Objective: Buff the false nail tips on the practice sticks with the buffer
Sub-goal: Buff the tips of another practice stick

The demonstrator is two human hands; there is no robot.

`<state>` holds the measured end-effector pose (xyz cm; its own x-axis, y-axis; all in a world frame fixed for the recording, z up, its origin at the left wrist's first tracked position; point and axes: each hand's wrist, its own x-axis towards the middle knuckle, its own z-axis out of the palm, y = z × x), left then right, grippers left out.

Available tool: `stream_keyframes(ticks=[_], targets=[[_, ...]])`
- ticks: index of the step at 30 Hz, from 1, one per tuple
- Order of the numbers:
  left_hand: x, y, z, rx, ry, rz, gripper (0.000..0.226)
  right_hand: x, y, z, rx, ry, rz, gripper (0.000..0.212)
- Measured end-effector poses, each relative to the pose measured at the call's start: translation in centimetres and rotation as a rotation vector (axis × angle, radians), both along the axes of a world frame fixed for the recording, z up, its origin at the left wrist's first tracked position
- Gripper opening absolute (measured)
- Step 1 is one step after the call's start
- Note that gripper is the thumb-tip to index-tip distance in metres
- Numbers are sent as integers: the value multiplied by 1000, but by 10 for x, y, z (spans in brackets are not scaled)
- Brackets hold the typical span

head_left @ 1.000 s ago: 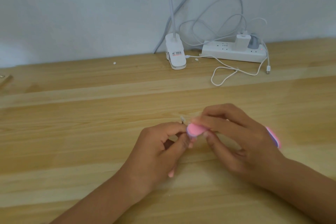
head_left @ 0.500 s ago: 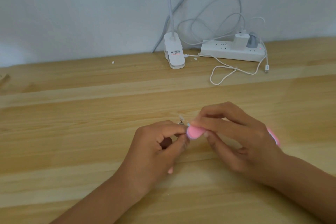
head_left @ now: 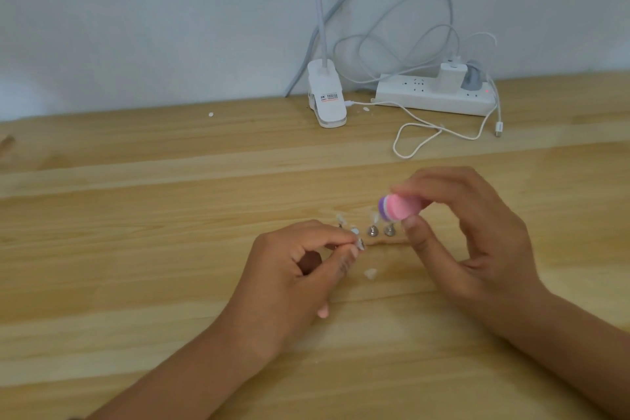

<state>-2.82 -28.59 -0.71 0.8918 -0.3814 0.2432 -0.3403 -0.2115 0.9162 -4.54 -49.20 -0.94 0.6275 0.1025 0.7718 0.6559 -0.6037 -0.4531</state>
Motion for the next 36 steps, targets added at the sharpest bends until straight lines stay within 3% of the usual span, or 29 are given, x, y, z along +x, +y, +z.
stream_keyframes(ticks=[5, 9, 12, 16, 19, 21, 27, 34, 36], targets=[[0, 1, 1, -7, 78, 6, 12, -10, -7, 5, -11, 96, 38, 19], [0, 2, 0, -14, 100, 0, 9, -20, -2, 11, -380, 133, 148, 17], [0, 2, 0, -8, 95, 2, 8, -21, 6, 11, -610, 164, 70, 26], [-1, 2, 0, -2, 69, 28, 9, -18, 10, 12, -731, 184, -9, 3], [0, 1, 0, 3, 55, 44, 10, -12, 9, 18, -734, 247, -4, 28], [0, 1, 0, 18, 41, 54, 10, -11, 9, 19, -742, 264, 11, 34], [0, 2, 0, 30, 56, 70, 10, -12, 13, 12, -728, 262, -22, 29], [1, 0, 2, 32, 72, 73, 10, -13, 11, 14, -360, 345, -29, 4], [0, 0, 2, 29, 84, 64, 8, -11, 11, 14, -306, 341, -35, 7]])
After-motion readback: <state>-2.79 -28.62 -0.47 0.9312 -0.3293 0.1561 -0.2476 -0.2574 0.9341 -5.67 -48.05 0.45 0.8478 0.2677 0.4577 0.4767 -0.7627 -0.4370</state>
